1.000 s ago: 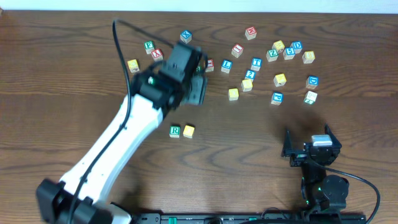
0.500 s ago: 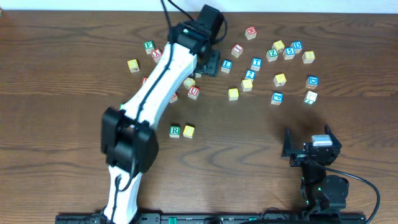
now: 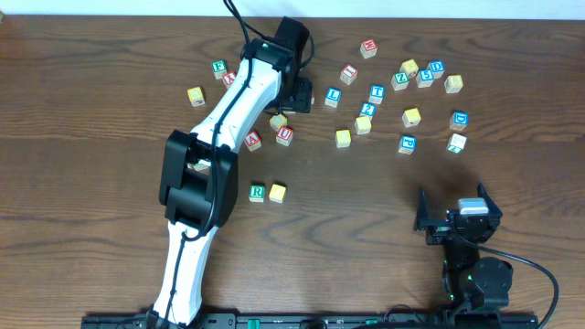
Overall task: Spell out ROBOT
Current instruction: 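Move the left gripper up to the green B block, then lower the left gripper and grasp the green B block, then carry the green B block toward the R and O blocks, then lower the green B block right of the O block and release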
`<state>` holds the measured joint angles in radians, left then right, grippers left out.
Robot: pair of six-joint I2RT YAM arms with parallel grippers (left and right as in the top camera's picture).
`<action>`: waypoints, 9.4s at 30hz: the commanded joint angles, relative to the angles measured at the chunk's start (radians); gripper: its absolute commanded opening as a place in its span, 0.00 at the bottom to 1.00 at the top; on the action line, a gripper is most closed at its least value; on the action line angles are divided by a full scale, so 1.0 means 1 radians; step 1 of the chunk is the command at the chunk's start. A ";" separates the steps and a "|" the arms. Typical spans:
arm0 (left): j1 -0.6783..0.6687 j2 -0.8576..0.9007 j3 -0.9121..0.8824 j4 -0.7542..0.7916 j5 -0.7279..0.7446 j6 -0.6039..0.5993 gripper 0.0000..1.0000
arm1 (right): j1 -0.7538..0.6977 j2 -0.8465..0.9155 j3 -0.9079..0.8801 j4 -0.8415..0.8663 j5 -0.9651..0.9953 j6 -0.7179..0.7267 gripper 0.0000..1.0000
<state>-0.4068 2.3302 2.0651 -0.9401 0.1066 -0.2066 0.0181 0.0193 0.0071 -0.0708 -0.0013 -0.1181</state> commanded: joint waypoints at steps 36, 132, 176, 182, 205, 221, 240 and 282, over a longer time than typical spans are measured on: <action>0.023 0.098 0.028 0.120 -0.066 0.023 0.61 | 0.002 -0.002 -0.002 -0.004 -0.001 -0.011 0.99; -0.087 -0.389 -0.220 -0.279 -0.082 0.052 0.08 | 0.002 -0.002 -0.002 -0.004 -0.001 -0.011 0.99; -0.391 -0.618 -1.102 0.546 -0.277 -0.349 0.08 | 0.002 -0.002 -0.002 -0.005 -0.001 -0.010 0.99; -0.391 -0.602 -1.102 0.554 -0.284 -0.358 0.08 | 0.002 -0.002 -0.002 -0.005 -0.001 -0.011 0.99; -0.390 -0.552 -1.106 0.557 -0.375 -0.470 0.08 | 0.002 -0.002 -0.002 -0.004 -0.001 -0.011 0.99; -0.390 -0.552 -1.106 0.543 -0.409 -0.518 0.08 | 0.002 -0.002 -0.002 -0.005 -0.001 -0.011 0.99; -0.390 -0.552 -1.106 0.525 -0.427 -0.557 0.08 | 0.002 -0.002 -0.002 -0.005 -0.001 -0.011 0.99; -0.391 -0.548 -1.106 0.553 -0.377 -0.498 0.08 | 0.002 -0.002 -0.002 -0.004 -0.001 -0.010 0.99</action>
<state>-0.7986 1.7676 0.9726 -0.3859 -0.2672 -0.7197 0.0181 0.0193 0.0071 -0.0708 -0.0013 -0.1181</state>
